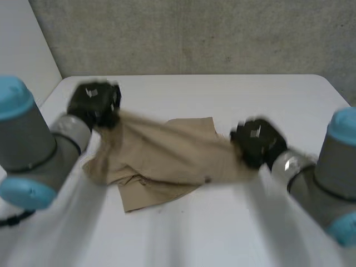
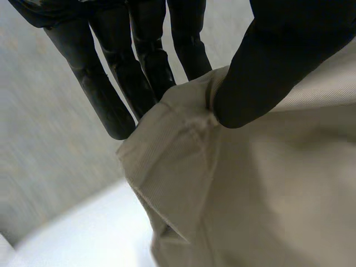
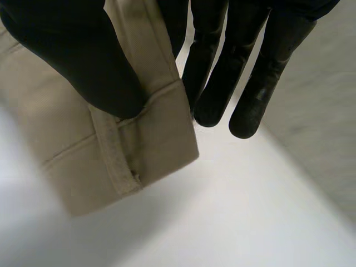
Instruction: Fold the shorts.
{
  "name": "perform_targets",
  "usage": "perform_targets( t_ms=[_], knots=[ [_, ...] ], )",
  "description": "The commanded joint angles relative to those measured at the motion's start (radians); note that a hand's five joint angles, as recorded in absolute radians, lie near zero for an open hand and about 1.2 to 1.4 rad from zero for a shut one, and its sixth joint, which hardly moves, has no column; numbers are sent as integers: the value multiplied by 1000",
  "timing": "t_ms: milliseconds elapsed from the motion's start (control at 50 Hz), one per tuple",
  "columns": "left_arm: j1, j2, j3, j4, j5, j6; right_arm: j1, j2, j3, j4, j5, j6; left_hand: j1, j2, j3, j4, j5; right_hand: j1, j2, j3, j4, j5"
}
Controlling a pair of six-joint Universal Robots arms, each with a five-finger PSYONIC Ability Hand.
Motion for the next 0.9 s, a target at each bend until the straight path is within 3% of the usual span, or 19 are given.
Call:
perform_targets(
  t_ms=[20, 120, 180, 400, 520, 660, 780, 820, 840, 860, 900],
  knots=[
    [20, -18, 423, 18, 0, 9, 66, 17, -424, -145, 168, 17, 255, 200, 215, 199, 260, 435, 219, 220, 209, 245],
    [28, 12, 555, 179, -6, 0, 76, -12, -521, -480, 231, 12, 255, 200, 215, 199, 260, 435, 219, 220, 209, 245],
    [22, 52, 514, 240, -6, 0, 79, -21, -520, -530, 236, 11, 255, 200, 215, 199, 260, 435, 219, 220, 209, 245],
    [15, 187, -35, 286, 0, 0, 96, -29, -290, -360, 208, 2, 255, 200, 215, 199, 260, 435, 219, 220, 209, 245],
    [-4, 194, -388, 282, 20, 10, 89, -23, -92, -115, 171, -3, 255, 200, 215, 199, 260, 435, 219, 220, 209, 245],
    [-55, 138, -555, 225, 49, 12, 86, -10, 115, 28, 136, -44, 255, 200, 215, 199, 260, 435, 219, 220, 209, 245],
    [-67, 117, -559, 18, 52, 12, 75, -18, 213, 33, 81, -43, 255, 200, 215, 199, 260, 435, 219, 220, 209, 245],
    [-66, 121, -551, -25, 54, 10, 58, -29, 233, 40, 73, -43, 116, 60, 75, 59, 121, 435, 219, 220, 209, 245],
    [-64, 132, -542, -61, 54, 12, 56, -35, 241, 45, 72, -43, -138, -193, -179, -195, -133, 435, 219, 220, 209, 245],
    [-63, 140, -539, -75, 52, 12, 53, -41, 250, 49, 72, -46, -240, -295, -280, -296, -234, 435, 219, 220, 209, 245],
    [-60, 158, -537, -98, 54, 12, 44, -58, 274, 77, 64, -49, -349, -404, -389, -405, -344, 435, 219, 220, 209, 245]
  ],
)
